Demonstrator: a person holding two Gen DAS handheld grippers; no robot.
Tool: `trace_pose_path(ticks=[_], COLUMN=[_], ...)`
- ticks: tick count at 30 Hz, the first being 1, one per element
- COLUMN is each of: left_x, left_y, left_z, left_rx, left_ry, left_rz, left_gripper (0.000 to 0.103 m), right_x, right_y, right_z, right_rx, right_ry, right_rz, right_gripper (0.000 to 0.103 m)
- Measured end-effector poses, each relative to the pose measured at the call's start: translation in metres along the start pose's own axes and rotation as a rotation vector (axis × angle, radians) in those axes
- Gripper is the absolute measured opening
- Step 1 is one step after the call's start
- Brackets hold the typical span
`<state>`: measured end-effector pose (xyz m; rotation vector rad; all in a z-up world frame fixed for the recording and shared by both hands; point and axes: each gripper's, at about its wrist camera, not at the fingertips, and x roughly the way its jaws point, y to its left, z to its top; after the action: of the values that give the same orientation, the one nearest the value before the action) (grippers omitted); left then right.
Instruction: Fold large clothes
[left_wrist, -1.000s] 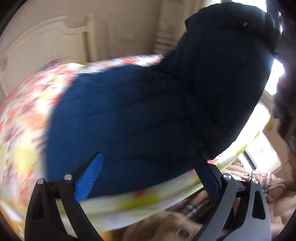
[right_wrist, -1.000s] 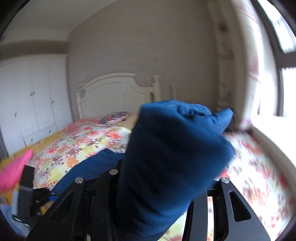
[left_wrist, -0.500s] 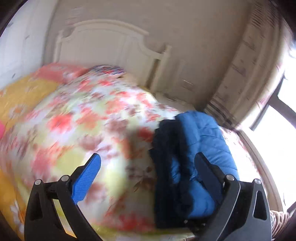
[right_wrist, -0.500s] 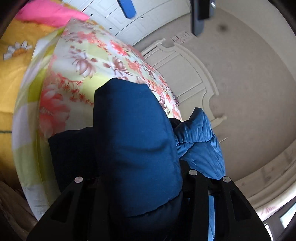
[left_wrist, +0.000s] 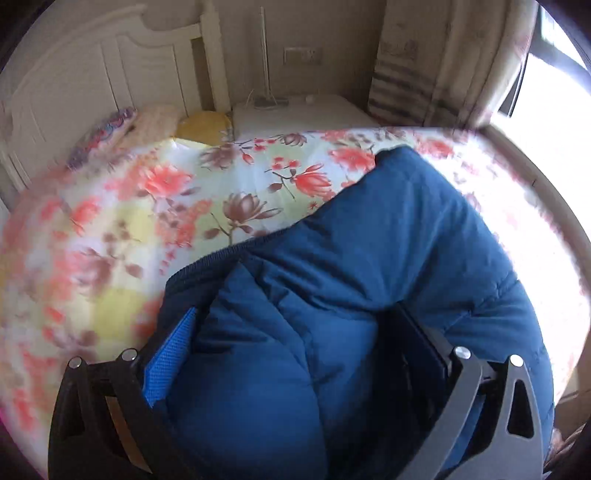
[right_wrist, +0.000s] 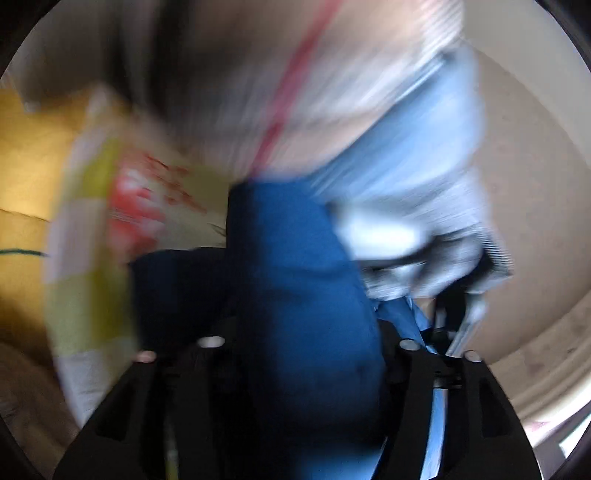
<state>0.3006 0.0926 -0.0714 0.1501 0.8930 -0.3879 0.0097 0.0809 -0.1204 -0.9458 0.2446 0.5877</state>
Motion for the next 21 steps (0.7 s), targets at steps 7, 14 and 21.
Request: trace_pose_path(ticks=[7, 14, 21], left_x=[-0.004, -0.021, -0.025], left_y=[0.026, 0.028, 0.038], left_z=[-0.031, -0.037, -0.046], left_rx=[-0.084, -0.111, -0.159], left_ry=[-0.108, -0.173, -0.191], left_rz=[0.110, 0.222, 0.243], left_gripper=[0.101, 0.101, 0.101], right_x=[-0.070, -0.026, -0.010], right_y=[-0.103, -0.155, -0.095], right_z=[-0.060, -0.078, -0.073], right_rx=[0.505, 0.761, 0.467], right_ry=[-0.139, -0.067, 0.021], right_rz=[0.207, 0.191, 0.121], right_gripper=[0.068, 0.066, 0.069])
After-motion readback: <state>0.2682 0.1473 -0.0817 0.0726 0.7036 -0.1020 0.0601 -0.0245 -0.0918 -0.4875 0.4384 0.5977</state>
